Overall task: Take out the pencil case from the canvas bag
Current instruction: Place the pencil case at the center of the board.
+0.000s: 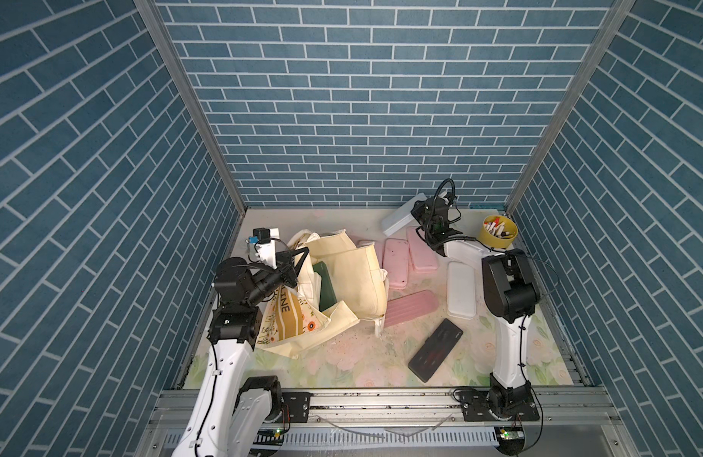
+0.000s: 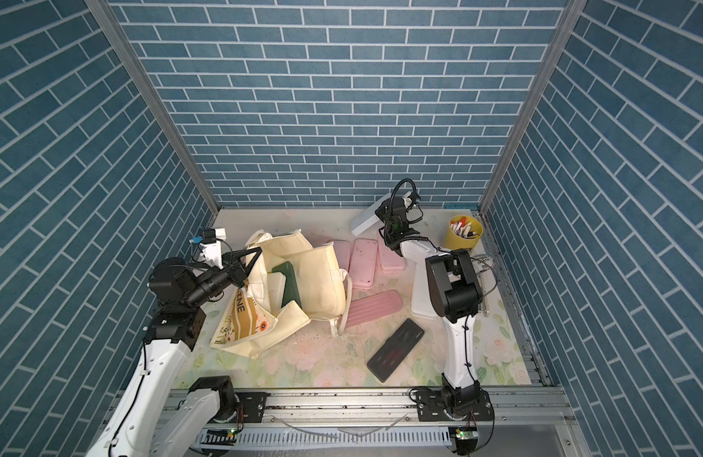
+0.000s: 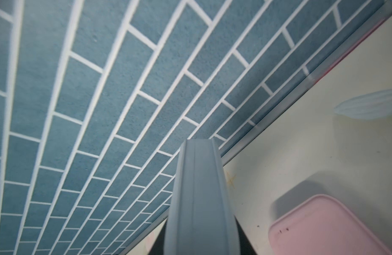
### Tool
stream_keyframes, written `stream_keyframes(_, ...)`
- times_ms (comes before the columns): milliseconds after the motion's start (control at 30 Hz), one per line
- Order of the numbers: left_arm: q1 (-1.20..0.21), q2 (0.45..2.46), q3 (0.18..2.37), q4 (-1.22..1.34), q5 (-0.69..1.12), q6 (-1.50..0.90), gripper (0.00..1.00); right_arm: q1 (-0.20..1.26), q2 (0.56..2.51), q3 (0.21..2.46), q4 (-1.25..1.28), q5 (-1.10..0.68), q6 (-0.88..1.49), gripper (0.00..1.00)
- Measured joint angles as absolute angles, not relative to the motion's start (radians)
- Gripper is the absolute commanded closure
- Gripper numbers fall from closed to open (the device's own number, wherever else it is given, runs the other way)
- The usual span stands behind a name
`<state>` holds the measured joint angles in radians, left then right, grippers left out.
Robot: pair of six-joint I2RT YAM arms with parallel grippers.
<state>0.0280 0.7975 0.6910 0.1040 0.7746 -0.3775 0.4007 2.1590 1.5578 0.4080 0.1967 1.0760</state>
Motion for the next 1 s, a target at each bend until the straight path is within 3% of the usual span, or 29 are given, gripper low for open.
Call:
stream_keyframes(200,0.015,0.787,0.692,0.072,0.765,-0.35,1.0,0.404,2.299,1.654,0.388,0.192,1.172,1.0)
stream_keyframes(500,0.002,0.776,0.698,0.04,0.75,-0.324,1.0,0.422,2.318,1.72,0.297,0.123,1.208,0.97)
stream_keyframes(700,0.0,0.775,0.698,0.034,0.742,-0.319,1.0,0.43,2.317,1.719,0.252,0.078,1.219,0.79)
stream_keyframes(1000,-0.001,0.768,0.699,0.019,0.725,-0.305,1.0,0.432,2.227,1.641,0.178,0.065,1.195,0.65)
